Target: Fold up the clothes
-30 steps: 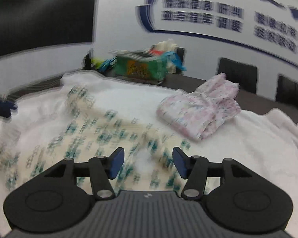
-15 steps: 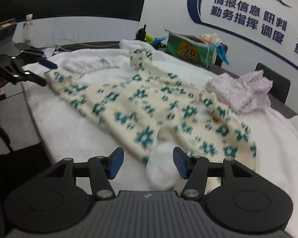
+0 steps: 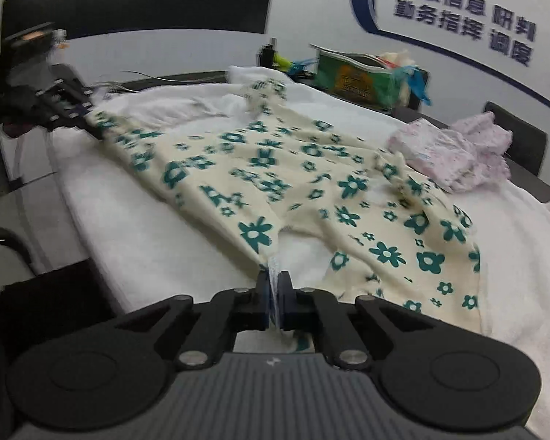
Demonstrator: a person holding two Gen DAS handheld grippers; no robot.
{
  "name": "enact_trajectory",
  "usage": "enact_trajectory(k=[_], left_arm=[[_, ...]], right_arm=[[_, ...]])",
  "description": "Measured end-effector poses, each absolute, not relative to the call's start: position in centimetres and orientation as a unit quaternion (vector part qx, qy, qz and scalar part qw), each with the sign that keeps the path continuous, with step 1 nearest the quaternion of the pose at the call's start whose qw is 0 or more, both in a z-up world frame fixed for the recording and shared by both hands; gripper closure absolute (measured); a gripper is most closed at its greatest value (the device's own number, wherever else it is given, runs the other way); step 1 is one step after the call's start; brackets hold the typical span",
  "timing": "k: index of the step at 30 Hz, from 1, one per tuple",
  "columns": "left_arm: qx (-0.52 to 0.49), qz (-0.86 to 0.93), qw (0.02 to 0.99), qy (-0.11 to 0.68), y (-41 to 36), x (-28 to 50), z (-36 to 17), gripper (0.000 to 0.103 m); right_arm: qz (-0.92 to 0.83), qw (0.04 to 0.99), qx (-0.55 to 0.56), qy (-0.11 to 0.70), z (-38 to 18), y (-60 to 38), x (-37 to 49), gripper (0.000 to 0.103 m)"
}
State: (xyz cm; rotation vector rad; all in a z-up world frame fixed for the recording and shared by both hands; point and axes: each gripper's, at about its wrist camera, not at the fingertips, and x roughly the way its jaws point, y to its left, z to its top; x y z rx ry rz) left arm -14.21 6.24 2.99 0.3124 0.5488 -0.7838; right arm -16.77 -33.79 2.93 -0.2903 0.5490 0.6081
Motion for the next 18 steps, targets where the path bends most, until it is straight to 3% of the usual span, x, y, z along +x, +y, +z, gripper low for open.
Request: enact_trajectory(k=[5, 6, 8, 9, 11, 14, 18], left_arm=[[0.086, -0.399, 0.872, 0.27, 7.6, -13.7, 3.8, 0.085], [0.074, -0.392, 0.875, 0.275, 7.5, -12.6, 4.2, 0.08], [0.049, -0.352, 0.887, 0.295, 6.5, -8.6, 5.1, 0.054], [0.037, -0.332, 0.892, 0.305, 6.0, -6.6, 5.6, 0.051], [0.012, -0.291, 0.9, 0.323, 5.1, -2.7, 6.6, 0.051], [-0.025, -0.234, 0.907, 0.35, 3.7, 3.0, 7.5, 0.053], [-0.074, -0.198, 0.899, 0.383, 2.3, 8.3, 4.8, 0.073]], right_arm=[[0.326, 0.9, -0.135, 0.255, 5.2, -34.3, -18.4, 0.094], [0.332, 0.899, -0.134, 0.252, 5.7, -34.5, -18.7, 0.087], [0.335, 0.905, -0.123, 0.232, 7.1, -34.8, -18.4, 0.054], [0.322, 0.915, -0.107, 0.219, 7.8, -34.7, -17.1, 0.049], [0.296, 0.929, -0.069, 0.21, 8.8, -34.0, -13.5, 0.043], [0.257, 0.936, -0.008, 0.241, 8.7, -32.6, -5.8, 0.043], [0.206, 0.91, 0.059, 0.354, 5.4, -31.9, 3.8, 0.051]])
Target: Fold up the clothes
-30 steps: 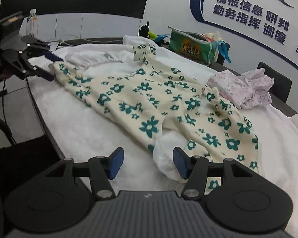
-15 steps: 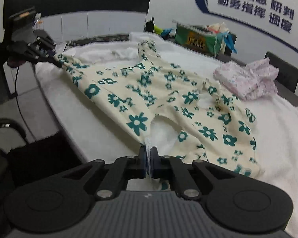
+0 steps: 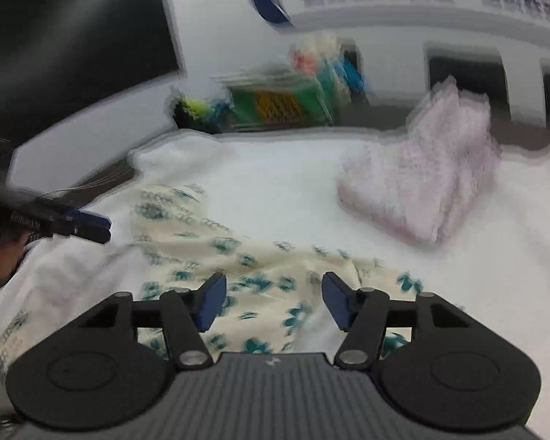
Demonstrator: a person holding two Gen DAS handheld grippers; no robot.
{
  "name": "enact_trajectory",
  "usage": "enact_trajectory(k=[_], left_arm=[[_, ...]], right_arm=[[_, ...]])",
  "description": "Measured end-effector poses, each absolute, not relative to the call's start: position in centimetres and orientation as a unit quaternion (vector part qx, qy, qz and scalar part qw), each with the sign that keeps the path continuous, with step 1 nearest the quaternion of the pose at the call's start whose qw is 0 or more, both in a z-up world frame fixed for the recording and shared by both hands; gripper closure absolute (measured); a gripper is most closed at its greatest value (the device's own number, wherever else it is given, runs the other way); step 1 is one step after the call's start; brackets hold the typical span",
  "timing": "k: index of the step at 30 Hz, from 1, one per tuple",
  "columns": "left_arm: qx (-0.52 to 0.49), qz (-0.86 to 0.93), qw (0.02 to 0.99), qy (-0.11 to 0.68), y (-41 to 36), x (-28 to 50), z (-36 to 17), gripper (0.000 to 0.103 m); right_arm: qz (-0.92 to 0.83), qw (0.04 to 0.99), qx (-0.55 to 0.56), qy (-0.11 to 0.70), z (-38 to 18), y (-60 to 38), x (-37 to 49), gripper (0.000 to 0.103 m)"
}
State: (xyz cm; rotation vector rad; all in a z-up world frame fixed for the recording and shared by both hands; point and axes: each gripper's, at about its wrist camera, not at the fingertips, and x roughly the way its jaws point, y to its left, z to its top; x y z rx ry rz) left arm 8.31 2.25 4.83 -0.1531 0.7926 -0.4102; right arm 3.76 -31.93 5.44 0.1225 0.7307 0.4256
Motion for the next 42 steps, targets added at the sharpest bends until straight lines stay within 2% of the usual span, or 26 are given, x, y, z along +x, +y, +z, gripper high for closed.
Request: enact_trajectory(k=[1, 2, 3, 4, 7, 10, 12, 15, 16, 17, 18, 19, 20, 22, 25, 28, 33, 36, 40, 42], left_arm=[[-0.086, -0.189, 0.897, 0.391, 1.9, 9.6, 4.2, 0.081], [-0.099, -0.18, 0.894, 0.399, 1.5, 11.0, 3.5, 0.094], [-0.111, -0.171, 0.891, 0.407, 1.2, 12.3, 2.9, 0.095], [-0.125, -0.169, 0.893, 0.399, 1.2, 12.8, 2.6, 0.098], [-0.193, -0.178, 0.904, 0.336, 3.1, 12.3, 2.3, 0.098], [-0.207, -0.17, 0.897, 0.351, 3.5, 12.8, 0.5, 0.093], [-0.212, -0.174, 0.897, 0.347, 3.8, 12.7, -0.1, 0.092], [-0.216, -0.175, 0.896, 0.346, 4.5, 12.2, 0.8, 0.085], [-0.213, -0.174, 0.899, 0.341, 4.6, 11.6, 1.7, 0.079], [-0.205, -0.173, 0.904, 0.333, 4.6, 10.7, 2.9, 0.066], [-0.196, -0.176, 0.909, 0.324, 4.8, 9.5, 4.1, 0.059], [-0.185, -0.175, 0.914, 0.315, 5.3, 8.0, 4.9, 0.051], [-0.172, -0.166, 0.921, 0.307, 5.9, 6.4, 5.3, 0.05], [-0.145, -0.148, 0.933, 0.293, 7.1, 3.2, 6.1, 0.048], [-0.105, -0.12, 0.95, 0.27, 8.8, -1.7, 7.3, 0.036], [-0.075, -0.095, 0.96, 0.254, 10.6, -6.1, 8.0, 0.036], [-0.113, -0.082, 0.946, 0.293, 13.2, -9.4, 4.9, 0.037], [-0.113, -0.072, 0.948, 0.289, 13.7, -10.2, 4.1, 0.037], [-0.1, -0.048, 0.952, 0.286, 13.6, -9.6, 3.2, 0.038], [-0.101, -0.052, 0.952, 0.283, 13.5, -9.1, 2.8, 0.038]], right_arm=[[0.196, 0.902, 0.077, 0.378, 4.5, -32.0, 5.5, 0.054], [0.185, 0.892, 0.094, 0.401, 3.6, -32.0, 7.2, 0.066], [0.181, 0.896, 0.098, 0.393, 3.3, -32.1, 7.4, 0.077], [0.18, 0.903, 0.1, 0.377, 3.3, -32.2, 7.2, 0.102], [0.174, 0.922, 0.103, 0.33, 3.0, -32.5, 6.7, 0.102], [0.168, 0.939, 0.106, 0.281, 2.8, -32.8, 6.2, 0.102], [0.156, 0.942, 0.077, 0.288, 2.1, -32.1, 6.5, 0.101], [0.137, 0.946, 0.037, 0.293, 1.7, -31.2, 6.4, 0.1], [0.132, 0.949, 0.032, 0.283, 2.3, -31.2, 6.0, 0.099], [0.127, 0.953, 0.027, 0.273, 2.9, -31.2, 5.5, 0.096], [0.121, 0.957, 0.021, 0.263, 3.4, -31.2, 5.1, 0.093], [0.116, 0.96, 0.016, 0.253, 4.0, -31.2, 4.6, 0.086], [0.11, 0.964, 0.011, 0.243, 4.5, -31.2, 4.2, 0.071], [0.099, 0.97, 0.0, 0.223, 5.6, -31.3, 3.2, 0.055], [0.156, 0.962, -0.007, 0.224, 7.3, -29.8, 2.1, 0.055], [0.209, 0.948, -0.032, 0.237, 8.1, -26.1, 2.5, 0.055], [0.3, 0.913, -0.106, 0.255, 9.3, -16.5, 5.5, 0.055], [0.343, 0.883, -0.149, 0.284, 9.3, -9.8, 8.2, 0.052], [0.292, 0.876, -0.222, 0.314, 7.3, -1.7, 12.8, 0.05], [0.263, 0.863, -0.262, 0.344, 5.3, 1.3, 15.4, 0.046]])
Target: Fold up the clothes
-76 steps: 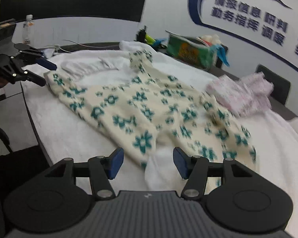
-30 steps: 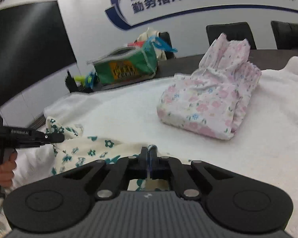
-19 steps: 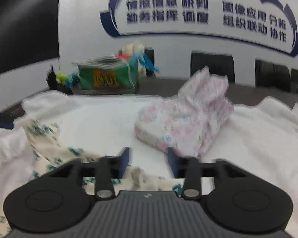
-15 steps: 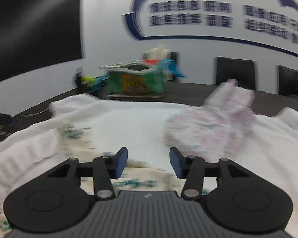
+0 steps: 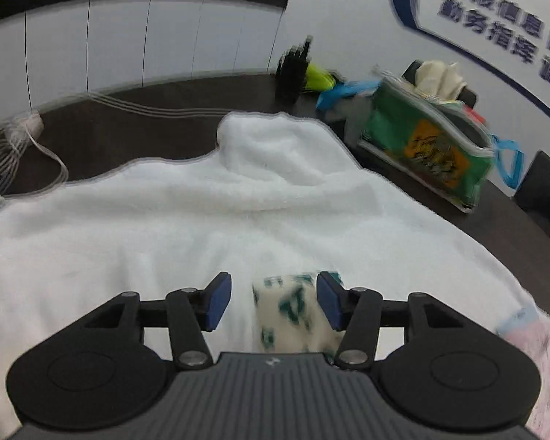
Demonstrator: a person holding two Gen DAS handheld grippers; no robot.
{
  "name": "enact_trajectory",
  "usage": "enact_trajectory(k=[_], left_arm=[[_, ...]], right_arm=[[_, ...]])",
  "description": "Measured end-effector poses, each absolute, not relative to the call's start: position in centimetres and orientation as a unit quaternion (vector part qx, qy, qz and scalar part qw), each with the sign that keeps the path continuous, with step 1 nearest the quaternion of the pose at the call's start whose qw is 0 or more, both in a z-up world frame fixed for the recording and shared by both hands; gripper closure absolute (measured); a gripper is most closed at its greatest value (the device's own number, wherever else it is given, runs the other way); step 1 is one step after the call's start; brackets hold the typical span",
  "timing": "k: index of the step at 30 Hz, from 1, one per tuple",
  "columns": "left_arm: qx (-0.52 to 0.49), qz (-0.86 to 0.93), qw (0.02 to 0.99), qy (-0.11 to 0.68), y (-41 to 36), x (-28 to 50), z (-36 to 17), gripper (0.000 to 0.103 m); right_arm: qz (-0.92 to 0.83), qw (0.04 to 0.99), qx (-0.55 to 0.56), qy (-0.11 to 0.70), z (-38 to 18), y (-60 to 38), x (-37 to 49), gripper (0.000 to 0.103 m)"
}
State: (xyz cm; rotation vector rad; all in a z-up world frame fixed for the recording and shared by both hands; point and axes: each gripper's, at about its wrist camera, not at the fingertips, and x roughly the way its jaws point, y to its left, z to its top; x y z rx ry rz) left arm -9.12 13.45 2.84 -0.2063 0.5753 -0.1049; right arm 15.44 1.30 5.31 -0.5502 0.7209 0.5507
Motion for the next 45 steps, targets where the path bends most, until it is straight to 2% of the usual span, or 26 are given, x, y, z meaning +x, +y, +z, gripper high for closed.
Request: enact_trajectory(k=[4, 5, 6, 7, 8, 10, 13, 15, 16, 17, 18, 19, 26, 31, 32, 34, 35, 37, 40, 42, 43, 44, 45], left_arm=[[-0.119, -0.076, 0.95, 0.277, 13.5, -9.2, 2.4, 0.038], [-0.123, -0.08, 0.95, 0.276, 13.6, -9.2, 2.3, 0.038], [-0.126, -0.08, 0.949, 0.276, 13.7, -9.2, 2.1, 0.038], [-0.13, -0.079, 0.949, 0.276, 13.9, -9.3, 2.0, 0.038], [-0.133, -0.075, 0.949, 0.276, 14.1, -9.3, 1.9, 0.038], [-0.14, -0.074, 0.949, 0.271, 14.7, -9.7, 1.9, 0.039], [-0.151, -0.07, 0.951, 0.263, 15.4, -10.2, 2.4, 0.039], [-0.152, -0.062, 0.952, 0.26, 15.7, -10.3, 2.6, 0.039], [-0.151, -0.058, 0.952, 0.26, 15.8, -10.3, 2.8, 0.039], [-0.151, -0.054, 0.952, 0.259, 15.9, -10.4, 2.9, 0.039], [-0.149, -0.051, 0.953, 0.26, 15.9, -10.6, 3.0, 0.039], [-0.145, -0.051, 0.953, 0.26, 15.9, -10.7, 3.1, 0.039], [-0.127, -0.07, 0.956, 0.256, 15.3, -10.7, 4.1, 0.038], [-0.106, -0.084, 0.956, 0.261, 13.1, -9.0, 4.7, 0.038], [-0.105, -0.079, 0.956, 0.263, 12.7, -8.8, 4.8, 0.039], [-0.107, -0.077, 0.956, 0.263, 12.2, -9.1, 4.8, 0.039], [-0.107, -0.078, 0.956, 0.261, 12.0, -9.6, 4.8, 0.038], [-0.101, -0.086, 0.956, 0.261, 11.6, -10.4, 4.8, 0.038], [-0.091, -0.128, 0.956, 0.248, 11.5, -12.0, 4.9, 0.038], [-0.088, -0.199, 0.951, 0.222, 11.6, -13.5, 5.1, 0.037], [-0.083, -0.236, 0.945, 0.211, 11.4, -14.0, 5.2, 0.035], [-0.075, -0.271, 0.939, 0.2, 11.0, -14.5, 5.2, 0.032], [-0.064, -0.298, 0.933, 0.192, 10.2, -14.6, 5.2, 0.03]], right_arm=[[0.166, 0.868, -0.23, 0.407, 2.7, 0.9, 20.7, 0.046], [0.185, 0.869, -0.201, 0.414, 2.7, 0.0, 21.2, 0.062], [0.21, 0.867, -0.169, 0.419, 2.7, -1.0, 21.5, 0.085], [0.246, 0.865, -0.163, 0.406, 3.1, -1.5, 20.9, 0.099], [0.284, 0.862, -0.163, 0.387, 3.6, -1.8, 20.1, 0.099], [0.426, 0.843, -0.22, 0.243, 5.4, -2.7, 14.8, 0.099], [0.51, 0.803, -0.265, 0.159, 6.5, -3.2, 10.2, 0.099], [0.555, 0.77, -0.286, 0.13, 6.5, -3.0, 7.9, 0.096], [0.56, 0.766, -0.284, 0.135, 6.7, -3.3, 7.6, 0.085], [0.561, 0.766, -0.28, 0.142, 7.0, -3.9, 7.4, 0.058], [0.561, 0.766, -0.276, 0.148, 7.3, -4.4, 7.2, 0.044], [0.562, 0.766, -0.272, 0.154, 7.6, -5.0, 7.0, 0.034], [0.562, 0.766, -0.245, 0.191, 9.7, -9.1, 5.8, 0.034], [0.567, 0.742, -0.297, 0.203, 6.7, -8.9, 3.6, 0.034], [0.555, 0.741, -0.318, 0.205, 5.5, -7.9, 3.6, 0.05], [0.521, 0.759, -0.33, 0.208, 4.0, -6.7, 5.2, 0.098], [0.486, 0.786, -0.323, 0.205, 3.6, -6.3, 6.4, 0.099], [0.406, 0.846, -0.274, 0.208, 4.0, -6.5, 9.1, 0.096], [0.416, 0.827, -0.294, 0.24, 4.0, -6.7, 9.0, 0.088], [0.42, 0.83, -0.31, 0.198, 5.2, -8.3, 6.6, 0.071], [0.419, 0.838, -0.3, 0.179, 6.3, -9.7, 5.4, 0.055], [0.417, 0.85, -0.28, 0.161, 7.7, -11.8, 4.0, 0.047], [0.418, 0.857, -0.261, 0.149, 8.9, -13.9, 2.6, 0.044]])
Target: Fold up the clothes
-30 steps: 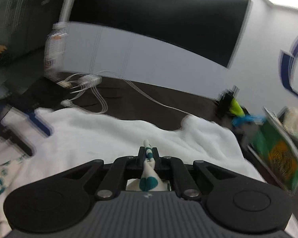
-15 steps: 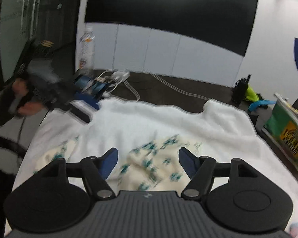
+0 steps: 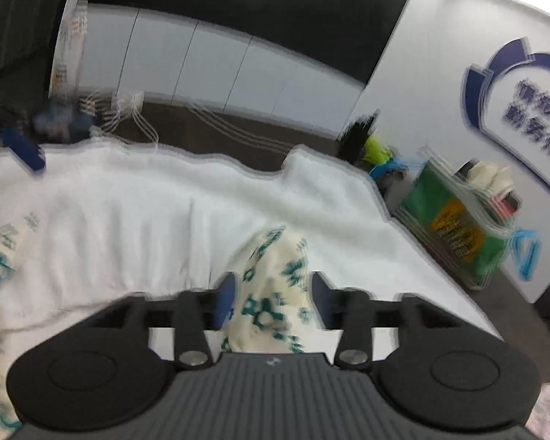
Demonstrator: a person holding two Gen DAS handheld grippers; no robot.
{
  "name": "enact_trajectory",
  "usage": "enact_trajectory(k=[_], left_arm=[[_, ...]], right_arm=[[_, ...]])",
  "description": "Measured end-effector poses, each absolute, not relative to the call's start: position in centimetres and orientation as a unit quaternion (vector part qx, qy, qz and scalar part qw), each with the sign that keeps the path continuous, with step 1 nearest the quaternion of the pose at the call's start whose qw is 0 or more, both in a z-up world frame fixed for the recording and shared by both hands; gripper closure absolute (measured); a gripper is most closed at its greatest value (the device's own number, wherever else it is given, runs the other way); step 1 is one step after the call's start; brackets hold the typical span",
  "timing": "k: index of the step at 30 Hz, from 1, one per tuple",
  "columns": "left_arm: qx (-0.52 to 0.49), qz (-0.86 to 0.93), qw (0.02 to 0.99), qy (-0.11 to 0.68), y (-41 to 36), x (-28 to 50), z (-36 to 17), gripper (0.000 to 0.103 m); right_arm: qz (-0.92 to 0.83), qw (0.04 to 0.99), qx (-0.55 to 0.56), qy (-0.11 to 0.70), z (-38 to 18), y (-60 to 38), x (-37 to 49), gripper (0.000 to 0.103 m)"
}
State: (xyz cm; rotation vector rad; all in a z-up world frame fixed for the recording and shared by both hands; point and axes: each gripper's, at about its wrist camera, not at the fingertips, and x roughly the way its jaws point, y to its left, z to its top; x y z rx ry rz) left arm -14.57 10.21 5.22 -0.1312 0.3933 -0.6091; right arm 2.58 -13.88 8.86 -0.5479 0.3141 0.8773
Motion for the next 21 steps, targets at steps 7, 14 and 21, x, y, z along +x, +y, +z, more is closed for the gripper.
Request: enact_trajectory(k=[7, 14, 21], left_arm=[[0.038, -0.348, 0.889, 0.297, 3.0, -10.6, 2.4, 0.098], [0.032, -0.188, 0.934, 0.304, 5.6, -7.3, 2.0, 0.1], [0.003, -0.228, 0.938, 0.261, 5.7, -9.2, 5.4, 0.062]], right_arm=[[0.365, 0.883, -0.26, 0.141, 9.1, -24.3, -9.0, 0.035], [0.32, 0.89, -0.247, 0.211, 4.9, -28.6, -18.2, 0.035], [0.217, 0.926, -0.187, 0.246, 4.2, -35.1, -21.9, 0.035]])
